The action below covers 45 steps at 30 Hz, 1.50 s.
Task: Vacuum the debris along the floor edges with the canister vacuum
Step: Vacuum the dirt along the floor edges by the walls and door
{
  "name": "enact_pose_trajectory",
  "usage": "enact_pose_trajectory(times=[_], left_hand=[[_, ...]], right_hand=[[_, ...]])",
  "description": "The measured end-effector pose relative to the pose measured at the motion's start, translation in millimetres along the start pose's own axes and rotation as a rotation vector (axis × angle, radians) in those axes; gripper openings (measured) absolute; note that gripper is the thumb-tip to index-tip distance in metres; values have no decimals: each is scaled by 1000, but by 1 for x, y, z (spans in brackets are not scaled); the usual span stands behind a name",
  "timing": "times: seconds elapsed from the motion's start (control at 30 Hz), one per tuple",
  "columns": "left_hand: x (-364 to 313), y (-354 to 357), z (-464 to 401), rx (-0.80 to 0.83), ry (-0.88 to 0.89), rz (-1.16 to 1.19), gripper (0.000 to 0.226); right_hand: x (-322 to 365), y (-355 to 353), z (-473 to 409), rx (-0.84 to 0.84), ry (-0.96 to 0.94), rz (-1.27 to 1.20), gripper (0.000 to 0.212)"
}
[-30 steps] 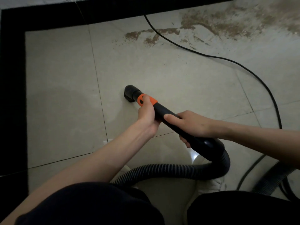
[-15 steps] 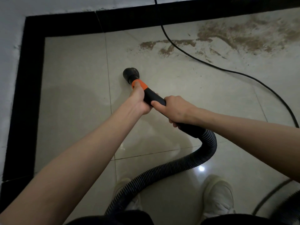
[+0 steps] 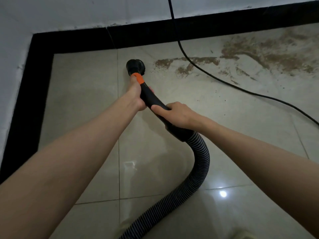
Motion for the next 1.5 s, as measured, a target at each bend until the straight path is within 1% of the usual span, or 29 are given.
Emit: enact_pose_trajectory(times=[0.13, 0.3, 0.47, 0.7, 0.87, 1.13, 1.27, 1.5], left_hand=[[1, 3, -13, 60, -6, -36, 50], [-2, 9, -15, 89, 28, -52, 59], [8, 21, -16, 131, 27, -19, 59], [20, 48, -16, 172, 18, -83, 58], [28, 66, -16, 203, 16, -78, 57], [51, 100, -10, 318, -34, -178, 55], [67, 121, -5, 381, -38, -248, 54], [88, 147, -3, 424, -38, -309, 56]], right_hand=[[-4, 5, -10, -76, -28, 29, 52], [-2, -1, -14, -88, -30, -20, 53], [-12, -5, -10, -142, -4, 21, 50], [-30, -20, -5, -174, 46, -95, 50], [-41, -29, -5, -209, 74, -108, 50], [-71, -50, 2, -301, 147, -50, 52], [-91, -60, 7, -337, 189, -68, 51], [-113, -70, 16, -382, 237, -126, 53]])
Point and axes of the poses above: each hand's wrist, its own z-axis away from the middle knuckle, its own y-axis out of the palm, x = y × z, the point moved 3 cm from there along -z, towards the middle knuckle, and after that the axes turned 7 degrees about y, right-handed, at the moved point
